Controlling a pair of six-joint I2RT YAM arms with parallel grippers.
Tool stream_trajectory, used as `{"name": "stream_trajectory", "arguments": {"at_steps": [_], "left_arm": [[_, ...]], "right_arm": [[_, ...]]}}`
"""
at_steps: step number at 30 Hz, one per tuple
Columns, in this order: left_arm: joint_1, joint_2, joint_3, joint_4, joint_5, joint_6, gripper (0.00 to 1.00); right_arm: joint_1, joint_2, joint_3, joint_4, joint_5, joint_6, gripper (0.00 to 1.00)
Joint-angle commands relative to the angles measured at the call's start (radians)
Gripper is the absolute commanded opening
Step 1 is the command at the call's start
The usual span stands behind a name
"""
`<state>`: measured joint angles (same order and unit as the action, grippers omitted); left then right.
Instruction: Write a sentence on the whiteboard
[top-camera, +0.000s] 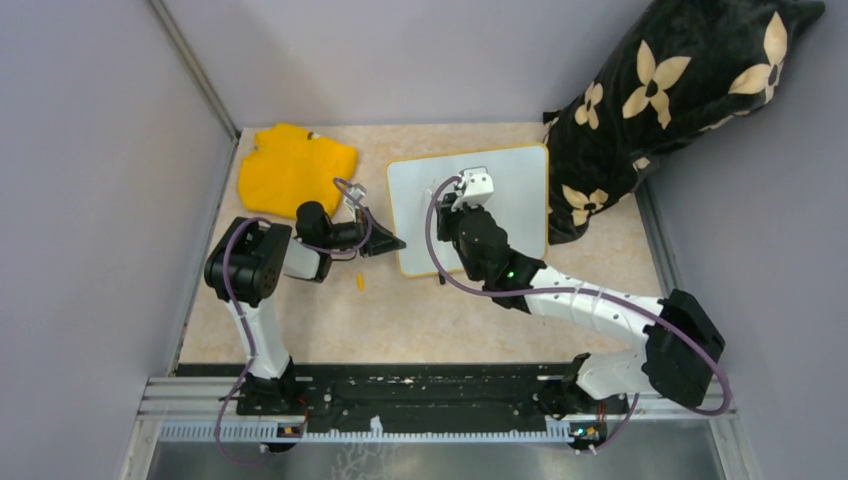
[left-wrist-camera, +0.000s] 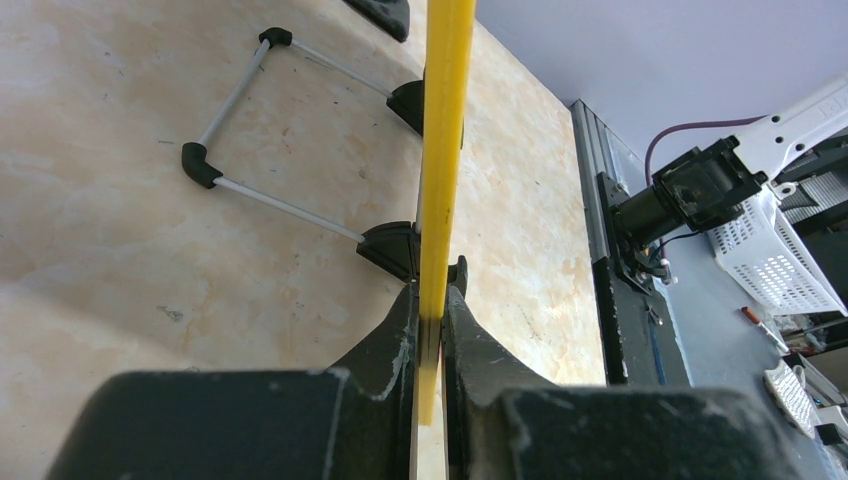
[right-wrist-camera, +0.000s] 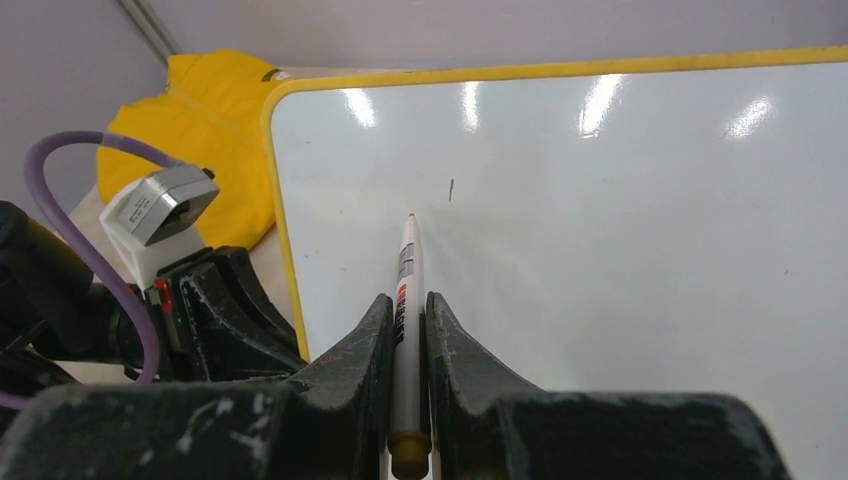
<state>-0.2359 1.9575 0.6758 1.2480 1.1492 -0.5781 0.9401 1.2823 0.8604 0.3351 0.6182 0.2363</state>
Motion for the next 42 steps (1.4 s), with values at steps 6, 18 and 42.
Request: {"name": "stream_trajectory", "arguments": {"at_steps": [6,18,42], "left_arm": [[-0.013,-0.016,0.006,-0.051,0.023,0.009,0.00],[-0.013,-0.019,0.007,-0.051,0.023,0.009,0.00],[-0.013,-0.022,0.007,-0.063,0.018,0.019,0.00]], "right_arm": [[-0.021,0.028,0.067,0.045,-0.001,0.010,0.00],[-0.026,0.075,0.097,0.029,-0.034,0.015,0.00],[-0.026,0.043,0.048,-0.076,-0.067,0.037,0.00]]}}
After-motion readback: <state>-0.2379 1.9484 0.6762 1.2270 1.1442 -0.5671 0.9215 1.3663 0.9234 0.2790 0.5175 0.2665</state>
